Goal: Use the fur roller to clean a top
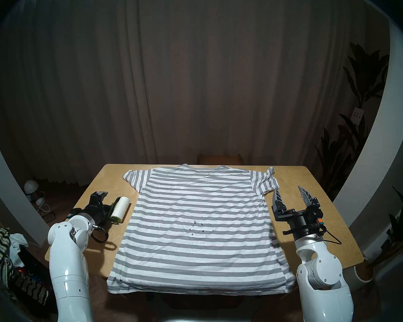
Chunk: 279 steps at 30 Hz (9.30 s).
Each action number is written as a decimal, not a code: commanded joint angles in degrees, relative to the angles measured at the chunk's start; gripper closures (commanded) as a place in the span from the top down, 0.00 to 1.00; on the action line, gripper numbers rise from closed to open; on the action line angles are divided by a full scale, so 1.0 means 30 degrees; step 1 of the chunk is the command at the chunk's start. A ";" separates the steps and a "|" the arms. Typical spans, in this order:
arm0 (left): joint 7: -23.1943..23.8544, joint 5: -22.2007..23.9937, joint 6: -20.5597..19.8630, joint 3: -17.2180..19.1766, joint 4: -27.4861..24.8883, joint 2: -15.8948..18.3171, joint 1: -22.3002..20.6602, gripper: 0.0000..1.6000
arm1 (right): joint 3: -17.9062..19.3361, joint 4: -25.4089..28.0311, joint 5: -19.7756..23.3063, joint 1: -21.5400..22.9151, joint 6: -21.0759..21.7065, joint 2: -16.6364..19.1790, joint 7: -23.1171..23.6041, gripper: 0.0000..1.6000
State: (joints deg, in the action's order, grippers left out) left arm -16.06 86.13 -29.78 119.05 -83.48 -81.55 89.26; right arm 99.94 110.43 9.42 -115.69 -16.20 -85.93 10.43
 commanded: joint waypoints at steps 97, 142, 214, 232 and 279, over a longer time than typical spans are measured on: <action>1.0565 -0.3750 0.0994 -0.1315 -0.7931 -0.0520 0.5649 0.00 | 0.0470 -0.0627 -0.0361 -0.0954 -0.0713 0.0967 0.0726 1.00; 0.9007 -1.1504 0.4235 -0.9221 -1.0112 -0.2210 0.6454 0.00 | -0.0059 -0.5246 -0.1587 0.2799 0.2827 0.3802 0.3013 1.00; 0.2331 -1.0432 1.0720 -1.6748 -0.6743 -0.0979 0.4337 0.00 | -0.2303 -0.4056 -0.8449 0.2187 0.7519 0.4609 0.0865 1.00; 0.0009 -1.2144 1.4467 -2.0179 -0.6003 0.0712 0.3491 0.00 | -0.2089 -0.4185 -0.8255 0.2032 0.8017 0.5456 0.1986 1.00; -0.1707 -1.0290 1.5629 -2.1813 -0.4896 0.1842 0.2483 0.00 | -0.2610 -0.4138 -0.8034 0.1698 0.9556 0.4710 0.2109 1.00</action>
State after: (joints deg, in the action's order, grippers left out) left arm -22.33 52.40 18.04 52.50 -97.29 -75.82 97.61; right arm 93.03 100.51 -14.92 -108.54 10.16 -70.83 16.09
